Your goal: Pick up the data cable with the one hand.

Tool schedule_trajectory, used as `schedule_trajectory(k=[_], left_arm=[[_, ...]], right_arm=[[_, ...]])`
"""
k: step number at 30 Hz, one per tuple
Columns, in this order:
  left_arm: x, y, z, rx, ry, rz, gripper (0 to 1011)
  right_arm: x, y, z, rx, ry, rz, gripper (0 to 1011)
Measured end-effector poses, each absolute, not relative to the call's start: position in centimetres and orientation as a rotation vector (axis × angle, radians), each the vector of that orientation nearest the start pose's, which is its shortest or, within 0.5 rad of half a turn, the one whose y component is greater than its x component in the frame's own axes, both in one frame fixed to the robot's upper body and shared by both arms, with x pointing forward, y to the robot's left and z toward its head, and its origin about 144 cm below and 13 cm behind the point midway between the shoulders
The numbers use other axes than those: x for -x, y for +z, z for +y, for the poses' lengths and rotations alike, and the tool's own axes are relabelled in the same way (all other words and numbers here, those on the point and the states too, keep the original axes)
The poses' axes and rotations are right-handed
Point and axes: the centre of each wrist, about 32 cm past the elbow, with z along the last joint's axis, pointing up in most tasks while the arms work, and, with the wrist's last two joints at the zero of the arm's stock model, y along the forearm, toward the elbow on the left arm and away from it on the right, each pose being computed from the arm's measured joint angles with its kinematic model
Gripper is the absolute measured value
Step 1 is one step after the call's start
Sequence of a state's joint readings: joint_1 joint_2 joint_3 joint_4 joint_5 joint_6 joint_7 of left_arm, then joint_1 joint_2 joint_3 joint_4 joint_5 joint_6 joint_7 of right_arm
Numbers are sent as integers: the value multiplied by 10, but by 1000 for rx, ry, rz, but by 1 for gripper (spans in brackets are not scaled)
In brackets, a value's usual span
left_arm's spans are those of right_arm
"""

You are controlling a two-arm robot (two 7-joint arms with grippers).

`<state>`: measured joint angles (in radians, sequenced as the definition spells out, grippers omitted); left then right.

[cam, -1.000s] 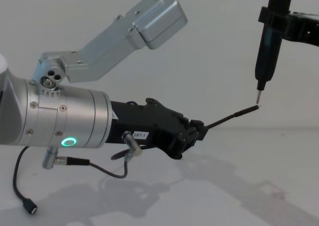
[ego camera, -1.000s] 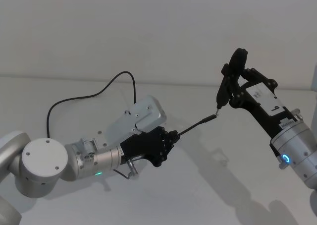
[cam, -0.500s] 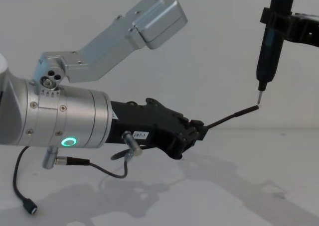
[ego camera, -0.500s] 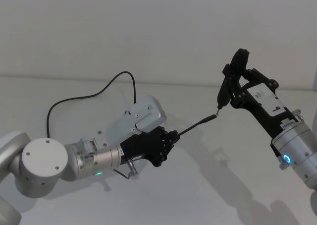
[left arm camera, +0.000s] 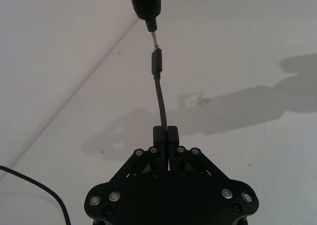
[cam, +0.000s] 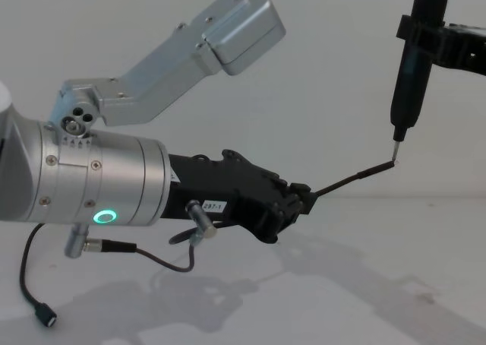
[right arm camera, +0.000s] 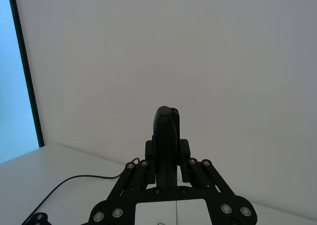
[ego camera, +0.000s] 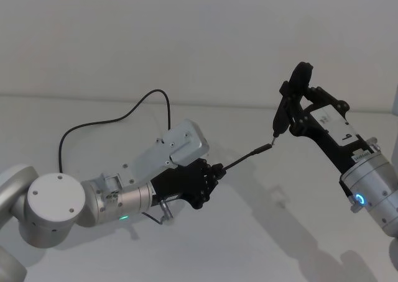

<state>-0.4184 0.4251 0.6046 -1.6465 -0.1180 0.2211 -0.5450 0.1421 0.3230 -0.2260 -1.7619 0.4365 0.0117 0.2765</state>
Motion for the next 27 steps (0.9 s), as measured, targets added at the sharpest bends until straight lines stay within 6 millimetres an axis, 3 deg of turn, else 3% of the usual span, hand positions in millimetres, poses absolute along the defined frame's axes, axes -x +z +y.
schedule_trajectory(k=[27], left_arm=[[-512,1250,171,-345,521,-307,47]], right_arm=[[-485,1239,-234,-222,-997,-117,268]])
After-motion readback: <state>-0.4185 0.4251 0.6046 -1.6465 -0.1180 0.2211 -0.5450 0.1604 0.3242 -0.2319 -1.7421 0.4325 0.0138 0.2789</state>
